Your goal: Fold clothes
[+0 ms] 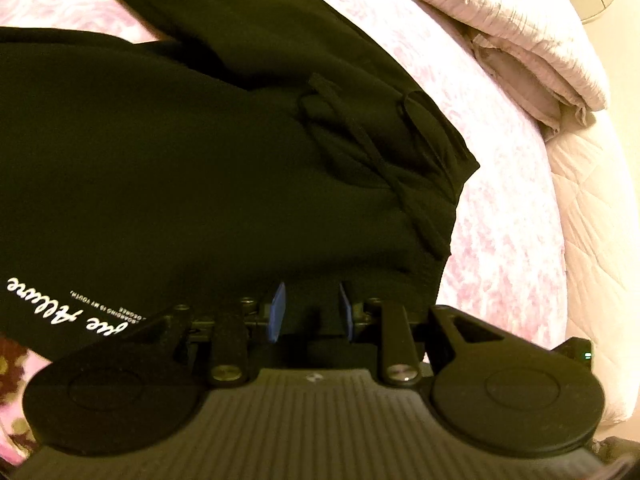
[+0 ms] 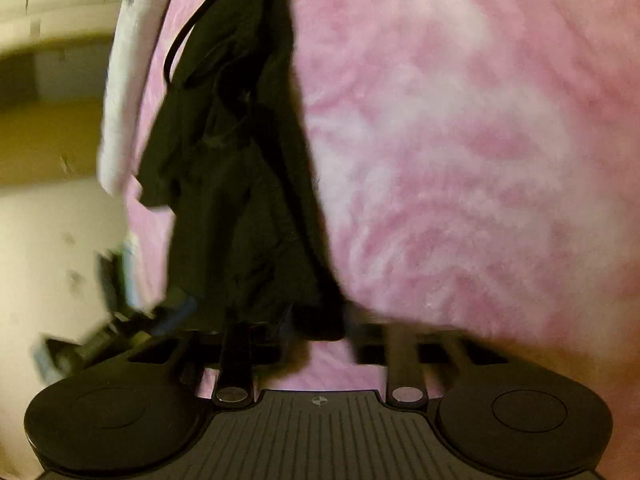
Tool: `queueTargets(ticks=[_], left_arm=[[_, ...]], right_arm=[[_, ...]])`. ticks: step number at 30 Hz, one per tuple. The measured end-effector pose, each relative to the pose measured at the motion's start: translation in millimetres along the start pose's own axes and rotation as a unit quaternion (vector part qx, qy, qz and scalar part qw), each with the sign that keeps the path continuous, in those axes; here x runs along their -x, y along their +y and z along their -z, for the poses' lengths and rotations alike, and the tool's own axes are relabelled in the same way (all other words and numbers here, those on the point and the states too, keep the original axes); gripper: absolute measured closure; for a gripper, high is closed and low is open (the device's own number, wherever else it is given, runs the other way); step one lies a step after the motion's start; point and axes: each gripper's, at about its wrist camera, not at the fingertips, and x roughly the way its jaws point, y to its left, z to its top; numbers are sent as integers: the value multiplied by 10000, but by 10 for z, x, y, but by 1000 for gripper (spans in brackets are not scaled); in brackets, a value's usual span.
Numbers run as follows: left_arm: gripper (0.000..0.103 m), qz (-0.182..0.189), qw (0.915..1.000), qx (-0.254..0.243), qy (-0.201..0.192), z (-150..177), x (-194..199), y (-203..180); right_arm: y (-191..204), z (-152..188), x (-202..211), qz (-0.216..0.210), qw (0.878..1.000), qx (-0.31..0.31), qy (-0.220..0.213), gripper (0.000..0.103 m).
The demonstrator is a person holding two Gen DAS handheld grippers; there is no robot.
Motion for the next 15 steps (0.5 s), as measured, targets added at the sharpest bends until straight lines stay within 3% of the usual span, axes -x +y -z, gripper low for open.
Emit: queueTargets(ticks=[4,5,6,11,12,15], left_arm=[[80,62,10000,-8,-18,21,44,36],[80,59,10000,2,8,38,41,58],[80,56,10000,11,34,56,38,80],[80,62,10000,50,53,132,142,207],[79,21,10000,81,35,145,196,270],[79,-172,9994,270,-124,155,407,564]], right_arm=[[144,140,421,420,9979,222,-440,99],[75,152,511,568,9968,0,-571,99],[-16,154,541,712,9954,-213,-597,99],[34,139,377,1184,9897,156,-787,97],[55,198,407,1192,9891,116,-855,95],[58,392,519,1176,9879,-130,-1000,68]])
